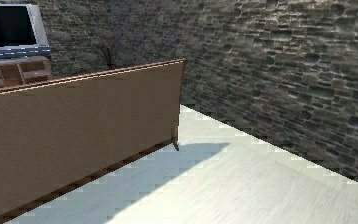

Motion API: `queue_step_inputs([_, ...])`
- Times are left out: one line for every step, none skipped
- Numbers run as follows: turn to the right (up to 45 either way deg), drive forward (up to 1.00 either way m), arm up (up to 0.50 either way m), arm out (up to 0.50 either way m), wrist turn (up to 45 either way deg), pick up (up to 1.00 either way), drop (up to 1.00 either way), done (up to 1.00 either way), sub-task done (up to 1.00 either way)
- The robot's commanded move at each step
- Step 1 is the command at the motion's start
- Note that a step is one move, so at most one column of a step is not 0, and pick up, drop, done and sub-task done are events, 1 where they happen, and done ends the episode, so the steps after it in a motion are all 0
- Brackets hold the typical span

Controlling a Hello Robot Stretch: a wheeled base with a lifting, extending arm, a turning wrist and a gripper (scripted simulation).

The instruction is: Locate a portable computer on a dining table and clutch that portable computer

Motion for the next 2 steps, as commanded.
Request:
queue_step_inputs([0.0,0.00,0.10,0.00,0.0,0.00,0.00,0.00,0.00])
queue_step_inputs([0.0,0.00,0.00,0.00,0.0,0.00,0.00,1.00,0.00])
